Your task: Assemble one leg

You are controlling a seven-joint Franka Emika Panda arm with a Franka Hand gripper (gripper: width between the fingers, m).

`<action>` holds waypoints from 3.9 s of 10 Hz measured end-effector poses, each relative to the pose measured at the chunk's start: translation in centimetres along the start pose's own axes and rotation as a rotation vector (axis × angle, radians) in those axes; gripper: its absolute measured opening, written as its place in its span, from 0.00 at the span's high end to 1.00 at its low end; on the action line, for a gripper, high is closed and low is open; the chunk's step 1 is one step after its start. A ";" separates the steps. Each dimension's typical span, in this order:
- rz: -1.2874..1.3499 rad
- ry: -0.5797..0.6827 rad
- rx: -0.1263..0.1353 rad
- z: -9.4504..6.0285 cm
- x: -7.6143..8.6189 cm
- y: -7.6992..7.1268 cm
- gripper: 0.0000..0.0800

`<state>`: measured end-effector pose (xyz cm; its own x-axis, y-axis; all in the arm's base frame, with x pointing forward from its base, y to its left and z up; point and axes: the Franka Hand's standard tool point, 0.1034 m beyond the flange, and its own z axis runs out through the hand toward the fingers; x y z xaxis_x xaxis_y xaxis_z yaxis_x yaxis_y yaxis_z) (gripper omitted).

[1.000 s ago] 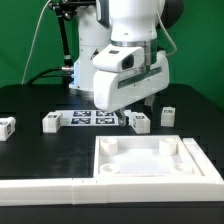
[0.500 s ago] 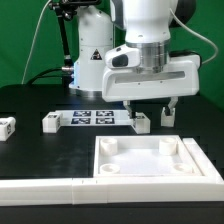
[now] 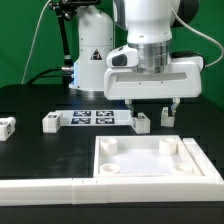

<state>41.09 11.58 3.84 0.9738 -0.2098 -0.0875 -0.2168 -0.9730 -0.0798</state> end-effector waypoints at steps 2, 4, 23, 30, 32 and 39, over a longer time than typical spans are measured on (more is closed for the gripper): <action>-0.021 -0.009 -0.009 0.8 -2.9 -1.2 0.19; -0.019 -0.029 -0.021 0.9 -4.5 -2.7 0.19; -0.043 -0.902 -0.137 3.3 -6.6 -2.5 0.19; -0.028 -0.924 -0.162 4.0 -8.4 -1.9 0.50; -0.028 -0.924 -0.162 4.0 -8.4 -1.8 0.64; -0.029 -0.925 -0.162 3.9 -8.3 -1.9 0.64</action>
Offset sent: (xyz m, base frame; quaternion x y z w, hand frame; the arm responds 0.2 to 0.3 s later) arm -0.0237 0.0302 0.0089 -0.0014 -0.0027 0.0407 0.9992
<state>33.12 15.51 0.84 0.5227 -0.0930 -0.8474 -0.1139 -0.9927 0.0387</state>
